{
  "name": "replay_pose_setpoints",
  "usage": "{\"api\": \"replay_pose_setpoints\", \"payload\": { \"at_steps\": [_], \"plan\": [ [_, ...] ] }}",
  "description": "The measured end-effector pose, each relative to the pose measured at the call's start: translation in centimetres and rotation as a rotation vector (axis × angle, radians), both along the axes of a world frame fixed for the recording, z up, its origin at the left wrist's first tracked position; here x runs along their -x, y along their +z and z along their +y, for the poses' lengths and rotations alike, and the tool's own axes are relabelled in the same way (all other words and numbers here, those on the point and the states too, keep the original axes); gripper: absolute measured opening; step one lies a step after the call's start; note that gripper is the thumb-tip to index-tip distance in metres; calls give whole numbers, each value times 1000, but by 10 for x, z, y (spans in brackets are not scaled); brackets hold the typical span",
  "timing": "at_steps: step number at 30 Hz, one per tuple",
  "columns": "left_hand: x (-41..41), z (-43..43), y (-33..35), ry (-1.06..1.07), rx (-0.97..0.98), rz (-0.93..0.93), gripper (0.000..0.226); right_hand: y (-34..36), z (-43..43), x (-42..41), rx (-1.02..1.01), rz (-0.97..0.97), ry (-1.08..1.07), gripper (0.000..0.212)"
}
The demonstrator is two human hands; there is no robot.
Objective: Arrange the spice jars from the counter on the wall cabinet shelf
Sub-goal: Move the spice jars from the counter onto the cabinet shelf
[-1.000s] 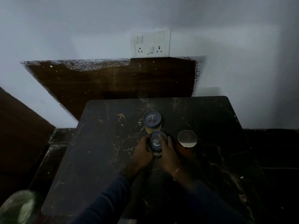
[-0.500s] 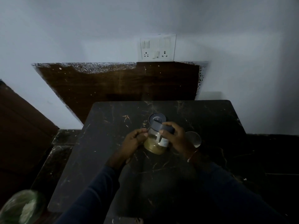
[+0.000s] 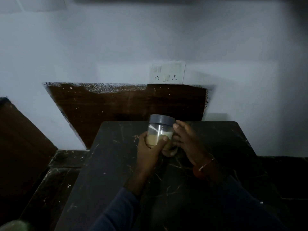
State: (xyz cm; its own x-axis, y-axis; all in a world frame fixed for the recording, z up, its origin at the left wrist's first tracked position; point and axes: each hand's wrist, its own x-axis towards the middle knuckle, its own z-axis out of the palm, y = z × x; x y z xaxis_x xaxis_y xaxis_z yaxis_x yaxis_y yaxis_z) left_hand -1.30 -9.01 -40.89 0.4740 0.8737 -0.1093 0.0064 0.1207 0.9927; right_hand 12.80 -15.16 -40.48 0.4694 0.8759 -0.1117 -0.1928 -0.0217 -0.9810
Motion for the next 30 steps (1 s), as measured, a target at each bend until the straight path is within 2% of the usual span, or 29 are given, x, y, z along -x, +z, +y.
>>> {"api": "replay_pose_setpoints", "payload": {
  "at_steps": [2,5,7,11,14,17,19,20,22,24,25,26,28,30],
  "plan": [
    [0,-1,0,65,-248,106,71,-2,5,11,-11,-6,34,62],
    [5,2,-6,-18,-354,100,77,3,12,21,4,-2,-79,63],
    [10,6,-3,-79,-276,6,65,5,12,20,-13,105,-125,70],
    [11,19,3,-309,54,-185,56,-1,5,21,-125,341,-132,48],
    [8,13,2,-348,161,-283,62,-1,7,25,-91,321,-126,48],
    [6,10,-5,-95,-113,-105,79,-4,21,28,104,150,-169,58],
    [2,10,-8,23,-317,13,82,-3,27,34,143,136,-122,69],
    [0,12,-13,40,-415,65,82,0,28,37,137,122,-115,72],
    [1,6,-11,6,-588,132,82,5,31,38,135,50,-175,64],
    [6,2,-8,-55,-671,85,71,8,31,33,159,103,-253,73],
    [10,2,-5,-67,-641,34,61,9,30,29,170,177,-253,81],
    [12,6,-5,-53,-551,-19,52,10,28,25,146,243,-214,79],
    [15,13,0,-32,-293,-88,43,12,22,24,34,300,-133,50],
    [14,22,5,-105,-83,-145,34,11,18,23,-47,340,-40,40]
  ]
}}
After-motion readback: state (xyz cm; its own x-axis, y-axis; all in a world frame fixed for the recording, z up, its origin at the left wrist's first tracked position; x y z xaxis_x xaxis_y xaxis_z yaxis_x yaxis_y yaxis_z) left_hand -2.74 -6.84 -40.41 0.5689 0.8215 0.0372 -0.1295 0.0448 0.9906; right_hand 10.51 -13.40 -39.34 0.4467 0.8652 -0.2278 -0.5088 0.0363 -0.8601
